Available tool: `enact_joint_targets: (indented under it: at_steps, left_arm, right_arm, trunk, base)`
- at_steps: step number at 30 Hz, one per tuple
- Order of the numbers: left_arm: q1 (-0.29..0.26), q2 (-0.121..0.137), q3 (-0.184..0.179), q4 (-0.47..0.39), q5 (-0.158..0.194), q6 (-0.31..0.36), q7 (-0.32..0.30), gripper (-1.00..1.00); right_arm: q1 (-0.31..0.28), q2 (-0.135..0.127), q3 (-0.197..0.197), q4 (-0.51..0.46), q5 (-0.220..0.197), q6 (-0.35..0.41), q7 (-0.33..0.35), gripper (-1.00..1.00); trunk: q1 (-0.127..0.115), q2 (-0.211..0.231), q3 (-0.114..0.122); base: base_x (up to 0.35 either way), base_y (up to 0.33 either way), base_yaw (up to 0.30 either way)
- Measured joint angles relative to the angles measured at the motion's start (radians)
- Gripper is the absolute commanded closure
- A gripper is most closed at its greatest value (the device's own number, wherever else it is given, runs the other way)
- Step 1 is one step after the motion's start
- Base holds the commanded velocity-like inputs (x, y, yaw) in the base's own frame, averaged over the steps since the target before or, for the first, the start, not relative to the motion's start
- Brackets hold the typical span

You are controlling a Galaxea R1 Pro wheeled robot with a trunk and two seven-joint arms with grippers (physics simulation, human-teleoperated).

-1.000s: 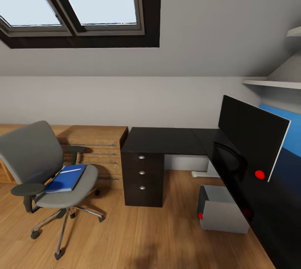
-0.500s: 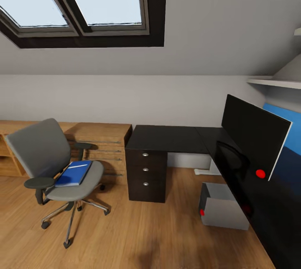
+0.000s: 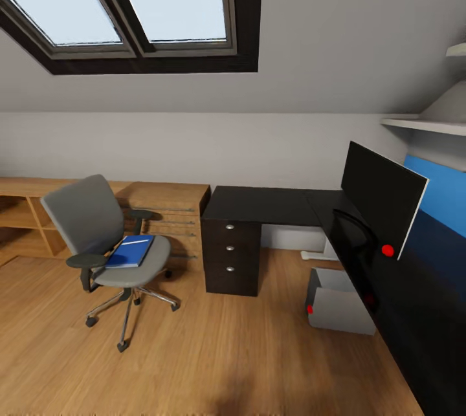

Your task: In the bedroom, organize the workspace by keeping the computer under the desk, ensuring the monitor is on the desk, placing the keyboard on the desk next to the monitor, placing the mouse on the desk next to the keyboard, moving the folder from the swivel chair onto the desk next to the mouse, stacking the notebook on top of the folder with the pen on top of the notebook, and positioning the swivel chair next to the desk.

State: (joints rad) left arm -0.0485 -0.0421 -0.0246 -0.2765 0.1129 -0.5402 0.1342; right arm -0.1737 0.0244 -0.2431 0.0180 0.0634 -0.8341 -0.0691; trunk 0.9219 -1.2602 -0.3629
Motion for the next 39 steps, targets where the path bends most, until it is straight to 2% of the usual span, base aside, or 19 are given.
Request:
enact_joint_targets:
  at_steps: [19,39]
  left_arm:
    - [0.000,-0.001,-0.001,0.002,0.000,-0.007,-0.004,-1.00]
    - [0.000,-0.002,-0.004,0.006,-0.006,-0.007,-0.005,-1.00]
  right_arm:
    - [0.000,0.000,0.000,0.000,0.000,0.000,0.001,-1.00]
    - [0.000,-0.002,-0.001,0.000,0.000,0.001,0.001,-1.00]
  trunk:
    - [0.000,0.000,-0.025]
    - [0.000,0.000,-0.019]
  base:
    - [-0.029,0.000,-0.074]
    - [-0.021,0.000,-0.264]
